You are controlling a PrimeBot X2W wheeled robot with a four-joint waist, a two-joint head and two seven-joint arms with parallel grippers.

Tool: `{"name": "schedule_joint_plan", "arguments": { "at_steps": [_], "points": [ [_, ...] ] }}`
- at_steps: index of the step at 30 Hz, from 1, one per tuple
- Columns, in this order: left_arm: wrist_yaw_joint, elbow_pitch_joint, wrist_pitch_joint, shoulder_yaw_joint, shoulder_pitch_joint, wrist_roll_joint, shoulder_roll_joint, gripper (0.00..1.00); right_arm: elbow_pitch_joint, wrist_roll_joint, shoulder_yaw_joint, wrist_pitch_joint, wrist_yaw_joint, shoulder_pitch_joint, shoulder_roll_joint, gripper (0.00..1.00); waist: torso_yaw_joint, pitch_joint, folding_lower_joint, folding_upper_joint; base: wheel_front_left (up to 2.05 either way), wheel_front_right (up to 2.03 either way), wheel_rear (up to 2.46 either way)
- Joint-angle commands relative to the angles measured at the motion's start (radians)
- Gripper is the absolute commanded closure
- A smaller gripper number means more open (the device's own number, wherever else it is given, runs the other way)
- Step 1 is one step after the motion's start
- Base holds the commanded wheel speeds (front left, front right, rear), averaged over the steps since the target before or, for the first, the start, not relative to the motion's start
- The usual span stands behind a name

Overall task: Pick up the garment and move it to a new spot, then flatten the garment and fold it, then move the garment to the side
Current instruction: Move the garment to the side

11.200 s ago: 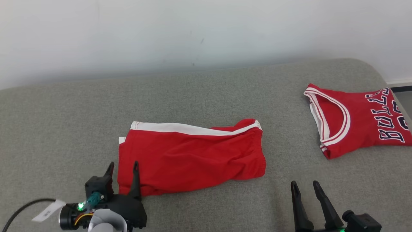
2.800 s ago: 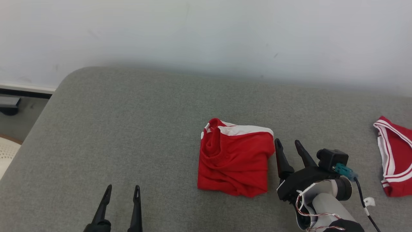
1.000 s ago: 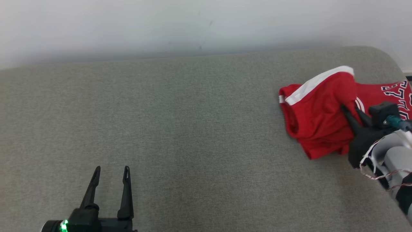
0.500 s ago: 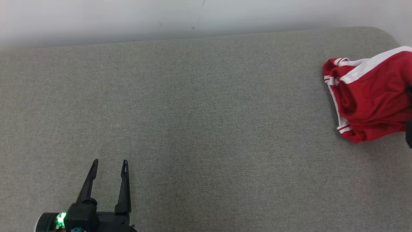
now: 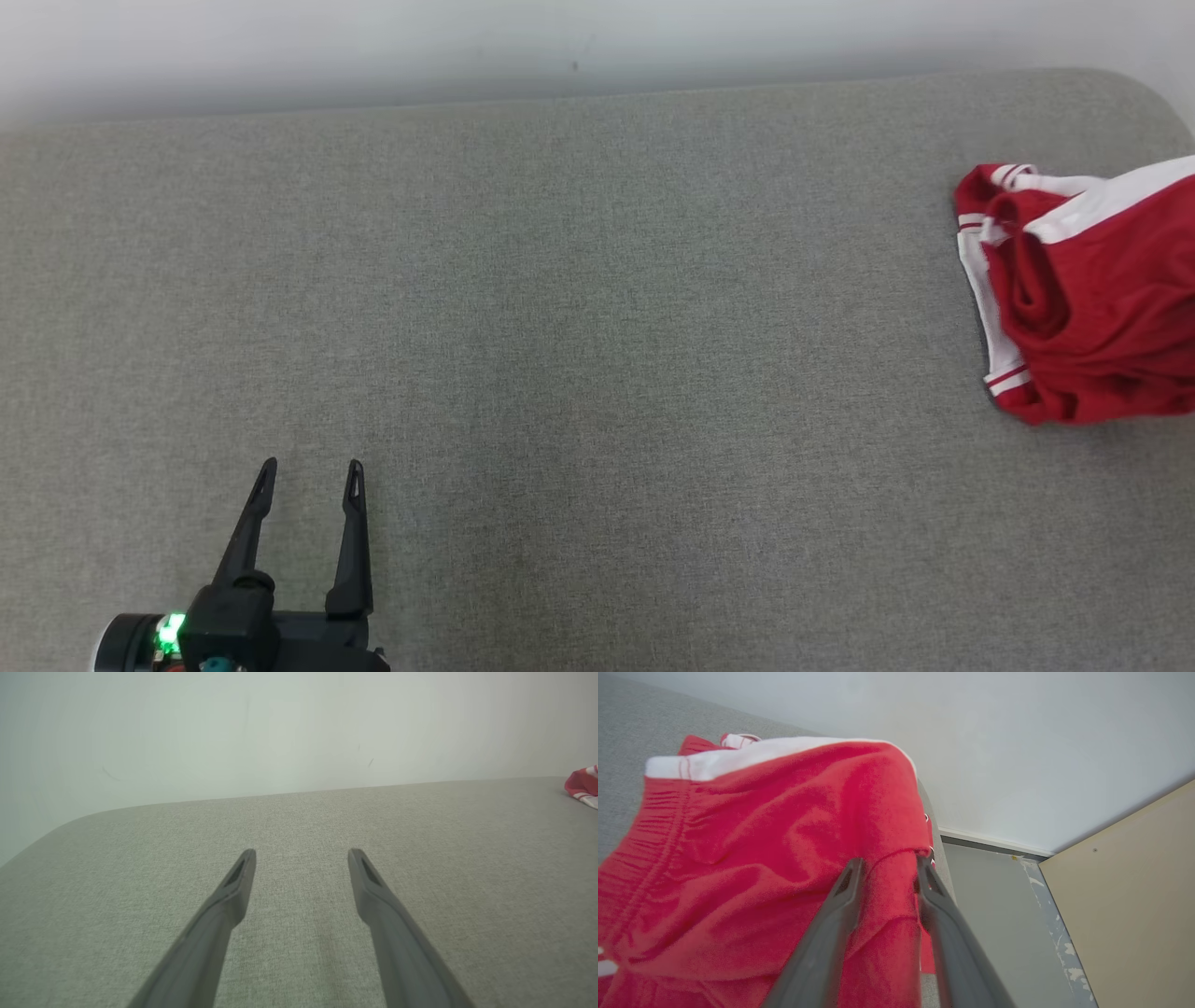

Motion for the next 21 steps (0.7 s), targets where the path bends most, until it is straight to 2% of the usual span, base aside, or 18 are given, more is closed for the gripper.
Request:
{"name": "schedule_joint_plan", "arguments": {
  "at_steps": [1,6,10,11,12,15,21],
  "points": [
    [0.004,0.002,-0.002,0.001,-0.009,0.007,0.002,0.00,0.007,-0.007,-0.003,-0.009,0.001,-0.017,0.000,0.00,-0.001,-0.006,-0.0001,-0.0001,0.00,0.00,0.00],
    [0.005,0.012,-0.002,0.008,0.006,-0.002,0.001,0.00,0.018,0.002,-0.047,-0.034,0.001,-0.047,0.003,0.00,-0.004,-0.038,-0.0001,-0.0001,0.00,0.00,0.00],
    [0.007,0.014,-0.002,0.013,0.017,-0.009,0.000,0.00,-0.061,0.022,-0.118,-0.039,0.001,-0.049,0.010,0.00,-0.007,-0.060,-0.0001,-0.0001,0.00,0.00,0.00],
    [0.007,0.016,-0.002,0.015,0.030,-0.014,-0.001,0.00,-0.135,0.010,-0.181,-0.039,0.001,-0.005,0.010,0.00,-0.009,-0.073,-0.0001,-0.0001,0.00,0.00,0.00],
    [0.007,0.016,-0.002,0.015,0.030,-0.014,-0.001,0.00,-0.135,0.010,-0.181,-0.039,0.001,-0.005,0.010,0.00,-0.009,-0.073,-0.0001,-0.0001,0.00,0.00,0.00],
    [0.010,0.019,-0.002,0.017,0.040,-0.019,-0.002,0.00,-0.264,-0.033,-0.303,-0.037,0.001,0.083,0.024,0.00,-0.010,-0.095,-0.0001,-0.0001,0.00,0.00,0.00],
    [0.023,0.010,-0.002,0.020,0.081,-0.026,-0.003,0.00,-0.532,-0.182,-0.611,-0.037,0.001,0.342,0.154,0.00,-0.013,-0.139,-0.0001,-0.0001,0.00,0.00,0.00]
  ]
}}
